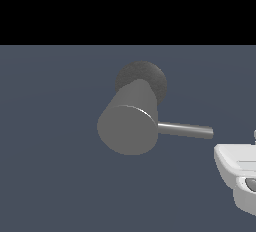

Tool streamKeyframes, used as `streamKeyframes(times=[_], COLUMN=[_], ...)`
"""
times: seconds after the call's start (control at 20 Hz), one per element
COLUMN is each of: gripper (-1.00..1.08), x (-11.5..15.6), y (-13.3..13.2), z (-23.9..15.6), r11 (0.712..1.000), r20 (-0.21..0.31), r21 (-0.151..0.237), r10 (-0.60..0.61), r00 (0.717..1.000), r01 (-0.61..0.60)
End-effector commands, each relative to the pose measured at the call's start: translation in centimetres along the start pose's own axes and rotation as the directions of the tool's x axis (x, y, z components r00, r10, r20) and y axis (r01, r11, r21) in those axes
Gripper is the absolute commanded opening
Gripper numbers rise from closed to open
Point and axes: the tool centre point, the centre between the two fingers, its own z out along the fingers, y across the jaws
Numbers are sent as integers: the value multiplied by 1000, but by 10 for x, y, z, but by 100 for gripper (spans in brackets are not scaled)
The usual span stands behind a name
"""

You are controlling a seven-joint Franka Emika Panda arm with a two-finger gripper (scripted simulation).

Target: Turn on the faucet by rotating a designated handle.

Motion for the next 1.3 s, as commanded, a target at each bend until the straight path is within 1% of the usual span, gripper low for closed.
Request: streamKeyframes(times=[0.0, 0.35, 0.75, 1.05, 1.25], gripper=[-100, -100, -100, -100, -100], x=[7, 12, 0, 2, -5], y=[1, 6, 37, 51, 64], z=[-4, -8, -3, -10, -10], r11=[1000, 1000, 998, 991, 983], r20=[-22, -41, -22, -47, -46], r21=[4, 3, -40, -38, -44], r10=[5, 13, 52, 123, 176], r00=[1000, 999, 998, 991, 983], r01=[-5, -13, -53, -125, -178])
